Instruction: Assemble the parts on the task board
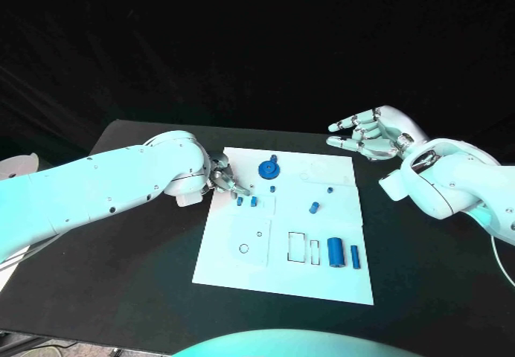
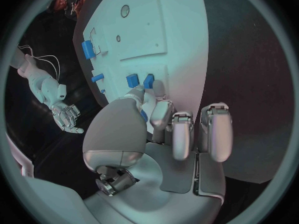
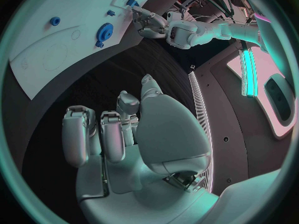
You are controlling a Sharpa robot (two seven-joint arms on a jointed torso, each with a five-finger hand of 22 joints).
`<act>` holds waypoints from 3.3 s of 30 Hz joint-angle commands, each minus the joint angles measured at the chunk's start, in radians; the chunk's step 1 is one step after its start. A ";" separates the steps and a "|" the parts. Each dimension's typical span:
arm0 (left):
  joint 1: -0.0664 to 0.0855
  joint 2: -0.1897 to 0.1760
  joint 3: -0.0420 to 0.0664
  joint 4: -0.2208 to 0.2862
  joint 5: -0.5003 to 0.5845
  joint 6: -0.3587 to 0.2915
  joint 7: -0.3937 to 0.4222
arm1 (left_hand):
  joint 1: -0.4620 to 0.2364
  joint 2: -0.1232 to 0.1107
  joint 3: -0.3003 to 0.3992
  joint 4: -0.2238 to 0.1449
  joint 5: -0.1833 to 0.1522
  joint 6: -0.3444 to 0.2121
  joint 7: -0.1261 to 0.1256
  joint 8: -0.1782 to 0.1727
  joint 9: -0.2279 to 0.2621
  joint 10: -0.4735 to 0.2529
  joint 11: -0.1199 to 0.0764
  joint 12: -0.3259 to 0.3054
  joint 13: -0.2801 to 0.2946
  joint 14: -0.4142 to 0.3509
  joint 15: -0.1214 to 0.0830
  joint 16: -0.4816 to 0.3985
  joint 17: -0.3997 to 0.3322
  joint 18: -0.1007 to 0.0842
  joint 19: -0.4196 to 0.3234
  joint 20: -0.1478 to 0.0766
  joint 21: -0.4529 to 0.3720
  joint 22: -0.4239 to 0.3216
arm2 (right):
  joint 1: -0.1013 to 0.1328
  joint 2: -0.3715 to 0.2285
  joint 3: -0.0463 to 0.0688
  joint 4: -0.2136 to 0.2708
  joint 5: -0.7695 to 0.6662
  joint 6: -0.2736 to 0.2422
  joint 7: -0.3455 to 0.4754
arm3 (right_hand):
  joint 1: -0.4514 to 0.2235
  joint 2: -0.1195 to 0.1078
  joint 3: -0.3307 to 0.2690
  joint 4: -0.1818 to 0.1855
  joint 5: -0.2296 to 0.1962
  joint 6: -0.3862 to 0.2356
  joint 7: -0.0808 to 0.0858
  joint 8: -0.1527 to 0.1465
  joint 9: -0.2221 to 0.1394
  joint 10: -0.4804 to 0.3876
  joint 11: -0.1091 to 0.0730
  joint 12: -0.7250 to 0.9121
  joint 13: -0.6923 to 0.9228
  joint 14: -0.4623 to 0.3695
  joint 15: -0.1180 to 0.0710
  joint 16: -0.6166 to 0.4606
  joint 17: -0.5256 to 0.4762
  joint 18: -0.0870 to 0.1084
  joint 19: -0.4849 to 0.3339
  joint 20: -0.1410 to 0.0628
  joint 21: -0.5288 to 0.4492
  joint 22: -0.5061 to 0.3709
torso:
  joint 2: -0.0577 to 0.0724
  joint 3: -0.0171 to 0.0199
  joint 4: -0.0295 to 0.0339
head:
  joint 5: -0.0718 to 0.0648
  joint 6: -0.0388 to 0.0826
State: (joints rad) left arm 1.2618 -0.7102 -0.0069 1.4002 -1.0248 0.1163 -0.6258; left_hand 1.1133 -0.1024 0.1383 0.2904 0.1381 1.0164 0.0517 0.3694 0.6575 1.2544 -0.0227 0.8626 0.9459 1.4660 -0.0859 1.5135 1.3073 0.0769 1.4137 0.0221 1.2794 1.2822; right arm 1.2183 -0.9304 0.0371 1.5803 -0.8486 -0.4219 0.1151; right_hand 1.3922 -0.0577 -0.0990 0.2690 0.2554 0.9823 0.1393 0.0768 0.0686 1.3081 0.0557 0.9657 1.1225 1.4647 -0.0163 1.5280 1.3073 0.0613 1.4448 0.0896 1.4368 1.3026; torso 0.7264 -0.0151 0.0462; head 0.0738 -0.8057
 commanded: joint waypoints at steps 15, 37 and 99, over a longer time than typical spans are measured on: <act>-0.004 -0.009 -0.006 0.020 0.083 -0.303 0.405 | 0.203 -0.041 -0.115 0.000 -0.004 -0.192 0.108 -0.049 -0.169 -0.302 0.116 -0.402 -0.409 -0.231 0.101 -0.773 -0.571 0.107 -0.208 0.094 -0.804 -0.614 | -0.001 0.000 -0.001 -0.001 -0.003 0.014 0.006 | -0.002 0.007 -0.009 0.002 0.006 0.004 0.002 -0.006 0.001 -0.006 -0.002 -0.004 -0.001 0.090 -0.005 -0.005 0.199 -0.004 0.001 -0.007 -0.006 -0.002 | 0.002 -0.0004 -0.0013 | -0.006 0.009; -0.032 0.073 -0.036 -0.019 -0.444 -0.336 0.529 | 0.416 -0.084 0.026 -0.096 -0.008 -0.028 0.071 -0.186 -0.441 -0.199 0.088 -0.580 -0.748 0.015 0.066 -0.304 -0.155 0.076 0.022 0.053 -0.604 -0.477 | -0.003 0.000 -0.002 -0.001 -0.003 0.017 0.006 | -0.002 0.008 -0.010 0.002 0.007 0.004 0.002 -0.007 0.001 -0.006 -0.002 -0.003 0.000 0.090 -0.005 -0.005 0.199 -0.004 0.001 -0.007 -0.006 -0.001 | 0.003 0.0000 -0.0011 | -0.023 0.024; -0.055 0.188 -0.038 -0.127 -0.512 -0.165 0.471 | 0.373 -0.075 0.339 -0.206 -0.014 0.146 0.067 -0.264 -0.534 0.001 0.075 -0.748 -0.876 0.038 0.052 -0.174 -0.147 0.017 0.074 0.039 -0.166 -0.077 | -0.003 0.009 -0.002 -0.002 -0.003 0.023 0.009 | -0.001 0.009 -0.010 0.002 0.008 0.004 0.002 -0.006 0.001 -0.006 -0.002 -0.002 0.000 0.090 -0.005 -0.005 0.200 -0.004 0.002 -0.007 -0.005 0.000 | 0.001 0.0009 -0.0005 | -0.033 0.018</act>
State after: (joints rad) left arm 1.2169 -0.5220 -0.0384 1.2748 -1.5362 -0.0792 -0.1519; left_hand 1.4979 -0.1781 0.4736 0.0840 0.1294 1.1563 0.1176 0.1091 0.1242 1.2489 0.0526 0.1181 0.0727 1.4656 -0.0306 1.3354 1.1606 0.1095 1.4649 0.0676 1.1101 1.2039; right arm 1.2156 -0.9220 0.0347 1.5778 -0.8481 -0.4123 0.1152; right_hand 1.3922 -0.0577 -0.1018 0.2718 0.2592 0.9822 0.1392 0.0768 0.0686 1.3081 0.0557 0.9658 1.1227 1.4647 -0.0163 1.5280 1.3081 0.0612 1.4448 0.0896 1.4368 1.3019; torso 0.7277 -0.0138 0.0454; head 0.0413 -0.7884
